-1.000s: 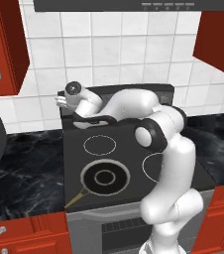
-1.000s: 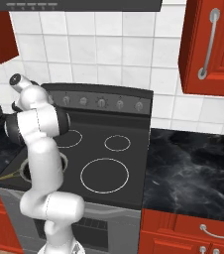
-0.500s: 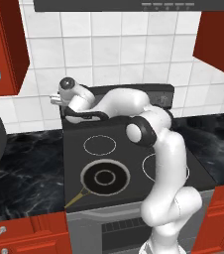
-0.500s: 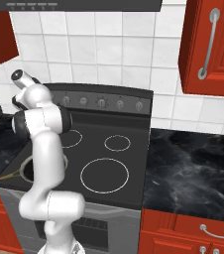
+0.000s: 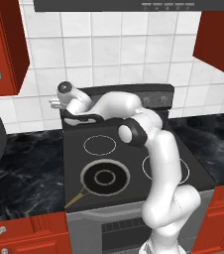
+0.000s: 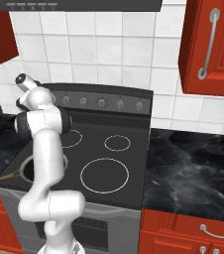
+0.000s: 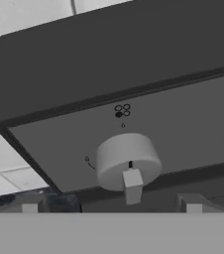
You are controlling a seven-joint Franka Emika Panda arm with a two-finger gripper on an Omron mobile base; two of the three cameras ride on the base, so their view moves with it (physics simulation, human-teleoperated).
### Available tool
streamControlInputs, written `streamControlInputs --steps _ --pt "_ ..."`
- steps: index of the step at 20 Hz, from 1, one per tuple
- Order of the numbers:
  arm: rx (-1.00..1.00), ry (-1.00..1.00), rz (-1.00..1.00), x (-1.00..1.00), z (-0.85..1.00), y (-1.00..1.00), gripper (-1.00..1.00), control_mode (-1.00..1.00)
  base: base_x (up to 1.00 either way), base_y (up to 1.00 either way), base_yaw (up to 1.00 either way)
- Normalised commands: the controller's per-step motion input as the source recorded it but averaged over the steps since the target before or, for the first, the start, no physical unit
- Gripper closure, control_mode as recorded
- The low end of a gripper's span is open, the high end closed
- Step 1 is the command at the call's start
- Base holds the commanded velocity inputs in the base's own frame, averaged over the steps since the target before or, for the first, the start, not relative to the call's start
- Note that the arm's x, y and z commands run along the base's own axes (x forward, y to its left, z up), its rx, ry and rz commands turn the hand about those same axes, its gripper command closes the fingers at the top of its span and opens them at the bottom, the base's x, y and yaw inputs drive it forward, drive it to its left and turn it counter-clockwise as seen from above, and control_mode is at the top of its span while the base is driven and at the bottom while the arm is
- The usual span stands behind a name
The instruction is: Turn on the front left burner of the stove.
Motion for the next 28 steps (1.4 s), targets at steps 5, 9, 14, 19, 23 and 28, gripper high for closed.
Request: streamControlInputs --steps 5,9,14,19,23,28 --pt "0.00 0.00 0.00 0.07 -0.08 0.00 -1.00 -1.00 0.00 0.00 0.00" --pt "0.00 0.00 0.00 0.19 0.00 0.00 -1.00 -1.00 0.00 0.00 0.00" --pt "0.00 0.00 0.00 0.20 -0.07 -0.01 -1.00 -1.00 0.00 0.00 0.00" --pt "0.00 0.00 0.00 0.29 -0.17 0.00 -1.00 -1.00 0.00 0.00 0.00" --pt "0.00 0.00 0.00 0.31 -0.19 0.00 1.00 -1.00 0.00 0.00 0.00" --pt "0.00 0.00 0.00 0.28 -0.27 0.00 1.00 -1.00 0.00 0.00 0.00"
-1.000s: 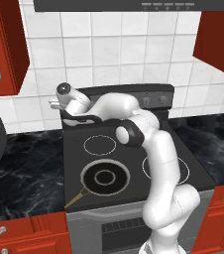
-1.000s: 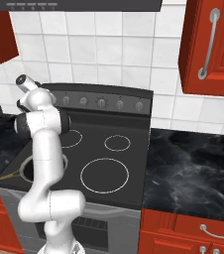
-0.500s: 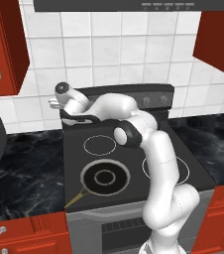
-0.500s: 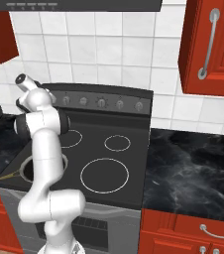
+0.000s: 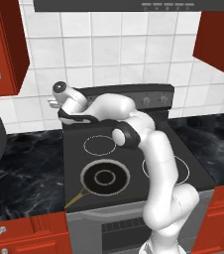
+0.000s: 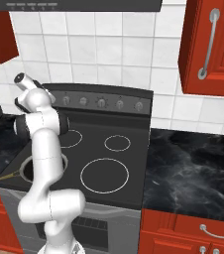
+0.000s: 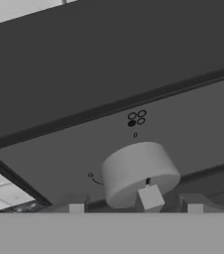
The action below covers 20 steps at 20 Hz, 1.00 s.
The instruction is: Turn on the front left burner of the stove.
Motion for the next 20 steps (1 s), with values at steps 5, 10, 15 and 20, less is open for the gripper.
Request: streamControlInputs --steps 5,10,15,20 --pt "0.00 -0.03 0.03 0.20 -0.34 0.00 1.00 -1.00 0.00 0.00 0.00" --pt "0.00 -0.03 0.06 0.07 -0.27 0.00 1.00 -1.00 0.00 0.00 0.00" --pt "0.00 0.00 0.00 0.00 -0.07 -0.08 1.00 -1.00 0.00 0.00 0.00" --pt "0.00 0.00 0.00 0.00 -0.02 -0.14 1.00 -1.00 0.00 0.00 0.00"
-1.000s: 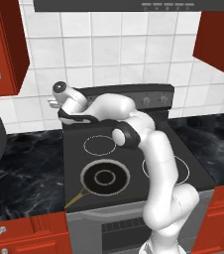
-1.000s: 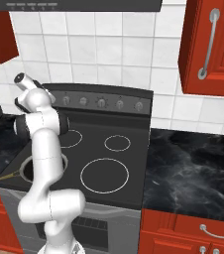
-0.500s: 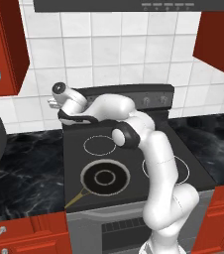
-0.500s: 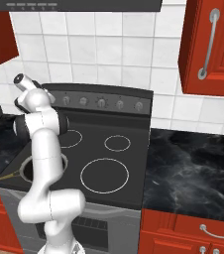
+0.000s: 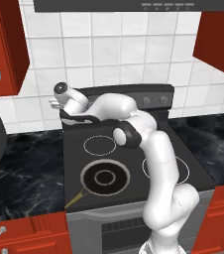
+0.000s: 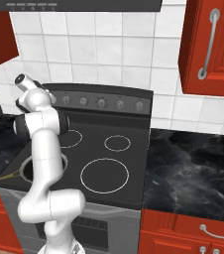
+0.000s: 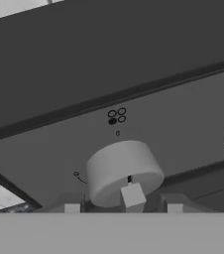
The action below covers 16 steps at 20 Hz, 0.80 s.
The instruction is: Turn on the front left burner of the stove.
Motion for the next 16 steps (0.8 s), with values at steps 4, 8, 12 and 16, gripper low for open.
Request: streamControlInputs --steps 4,8,12,16 --pt "-0.07 -0.08 0.07 0.00 -0.11 0.00 1.00 -1.00 0.00 0.00 0.00" --pt "-0.14 -0.18 0.07 0.16 -0.15 0.00 1.00 -1.00 0.00 0.00 0.00" --pt "-0.16 -0.24 0.17 0.31 -0.14 0.00 1.00 -1.00 0.00 0.00 0.00" --pt "-0.19 -0.13 0.27 0.39 -0.03 0.00 1.00 -1.00 0.00 0.00 0.00"
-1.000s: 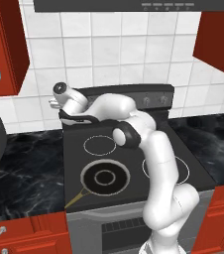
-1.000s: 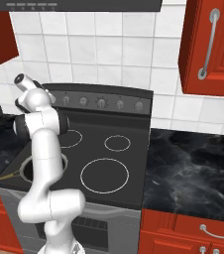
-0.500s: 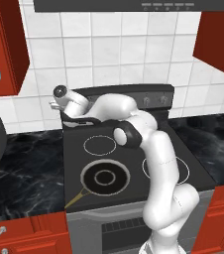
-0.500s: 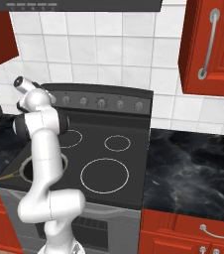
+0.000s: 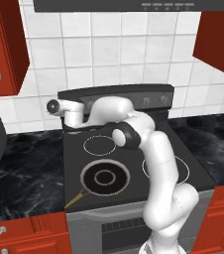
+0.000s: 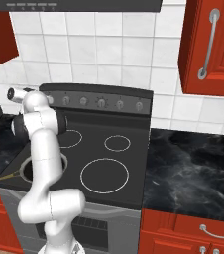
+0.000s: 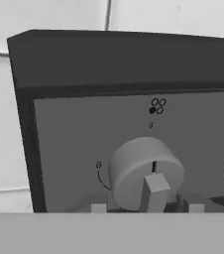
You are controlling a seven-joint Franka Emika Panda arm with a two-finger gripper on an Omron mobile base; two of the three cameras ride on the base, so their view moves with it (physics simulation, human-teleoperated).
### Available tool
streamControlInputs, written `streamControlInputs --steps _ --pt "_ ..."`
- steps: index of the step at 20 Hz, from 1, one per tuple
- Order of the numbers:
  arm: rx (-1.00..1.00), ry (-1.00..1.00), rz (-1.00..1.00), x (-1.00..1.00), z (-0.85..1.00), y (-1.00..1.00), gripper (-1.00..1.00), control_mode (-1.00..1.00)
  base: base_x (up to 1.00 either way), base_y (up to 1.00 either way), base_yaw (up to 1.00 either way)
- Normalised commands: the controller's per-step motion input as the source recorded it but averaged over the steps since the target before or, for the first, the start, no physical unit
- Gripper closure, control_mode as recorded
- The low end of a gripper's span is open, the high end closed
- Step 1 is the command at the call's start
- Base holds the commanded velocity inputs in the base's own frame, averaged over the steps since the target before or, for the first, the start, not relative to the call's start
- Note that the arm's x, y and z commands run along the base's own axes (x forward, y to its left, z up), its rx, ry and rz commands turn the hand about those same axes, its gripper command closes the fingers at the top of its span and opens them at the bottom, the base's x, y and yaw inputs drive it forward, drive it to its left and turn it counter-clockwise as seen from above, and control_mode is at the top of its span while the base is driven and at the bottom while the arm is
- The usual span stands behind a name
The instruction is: Turn on the front left burner of the stove.
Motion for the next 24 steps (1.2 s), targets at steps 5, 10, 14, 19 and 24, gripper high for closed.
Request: streamControlInputs --steps 5,10,14,19,24 --pt "-0.17 -0.05 0.32 0.37 0.00 0.00 1.00 -1.00 0.00 0.00 0.00" --pt "-0.14 -0.01 0.36 0.28 0.00 -0.01 1.00 -1.00 0.00 0.00 0.00" --pt "-0.12 0.00 0.39 0.19 0.00 -0.15 1.00 -1.00 0.00 0.00 0.00" --pt "-0.08 -0.02 0.45 0.05 -0.04 -0.41 1.00 -1.00 0.00 0.00 0.00" --pt "-0.03 -0.15 0.42 -0.04 0.02 -0.55 1.00 -1.00 0.00 0.00 0.00"
